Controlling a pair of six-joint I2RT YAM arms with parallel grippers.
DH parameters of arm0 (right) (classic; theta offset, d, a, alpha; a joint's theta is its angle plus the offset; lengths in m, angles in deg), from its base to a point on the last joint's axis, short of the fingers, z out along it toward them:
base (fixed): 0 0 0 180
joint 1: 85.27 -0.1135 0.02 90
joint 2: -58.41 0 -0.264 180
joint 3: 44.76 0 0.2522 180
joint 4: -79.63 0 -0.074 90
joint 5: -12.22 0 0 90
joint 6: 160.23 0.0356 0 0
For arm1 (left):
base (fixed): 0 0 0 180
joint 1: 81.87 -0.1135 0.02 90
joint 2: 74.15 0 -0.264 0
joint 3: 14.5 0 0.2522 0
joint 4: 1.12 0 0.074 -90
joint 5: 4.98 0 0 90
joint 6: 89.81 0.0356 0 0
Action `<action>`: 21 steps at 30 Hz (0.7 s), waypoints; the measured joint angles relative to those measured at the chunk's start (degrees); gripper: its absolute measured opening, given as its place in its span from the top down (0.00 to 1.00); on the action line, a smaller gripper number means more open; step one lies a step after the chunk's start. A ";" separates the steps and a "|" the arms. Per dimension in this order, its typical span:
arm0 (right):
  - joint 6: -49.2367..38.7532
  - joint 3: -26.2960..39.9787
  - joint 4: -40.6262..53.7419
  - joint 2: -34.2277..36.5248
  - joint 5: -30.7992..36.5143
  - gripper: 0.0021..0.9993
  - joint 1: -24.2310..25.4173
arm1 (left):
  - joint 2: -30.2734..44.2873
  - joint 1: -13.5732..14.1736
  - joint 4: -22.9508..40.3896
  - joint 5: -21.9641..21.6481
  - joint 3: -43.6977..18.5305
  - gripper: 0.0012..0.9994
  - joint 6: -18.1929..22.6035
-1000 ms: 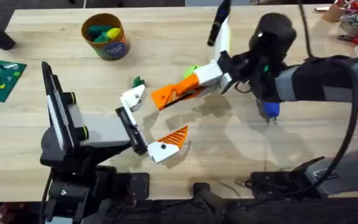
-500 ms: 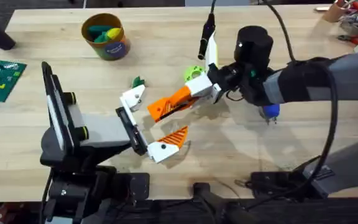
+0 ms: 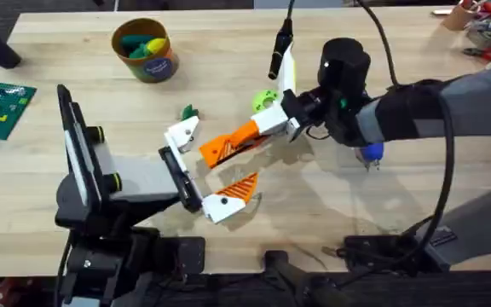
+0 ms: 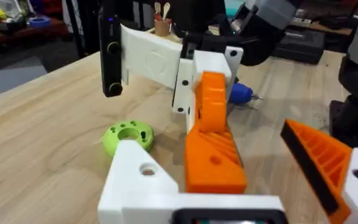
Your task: Pick up the gripper from the table and insert it into the empty holder that is missing its gripper. Then pick up a screw, insert it into the mounting hole, and use the screwdriver to tighten it. Finally, clean up the table by picking up the vegetable and placing it into the bucket.
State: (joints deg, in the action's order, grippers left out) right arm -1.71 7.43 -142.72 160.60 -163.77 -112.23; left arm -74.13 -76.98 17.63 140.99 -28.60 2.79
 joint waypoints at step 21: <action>1.25 2.36 0.15 0.00 3.65 0.98 -0.21 | 0.01 0.00 -0.02 -0.06 0.00 0.01 -0.01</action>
State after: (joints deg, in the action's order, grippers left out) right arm -0.46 9.79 -142.57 160.60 -160.12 -112.44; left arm -74.12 -76.98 17.61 140.93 -28.60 2.78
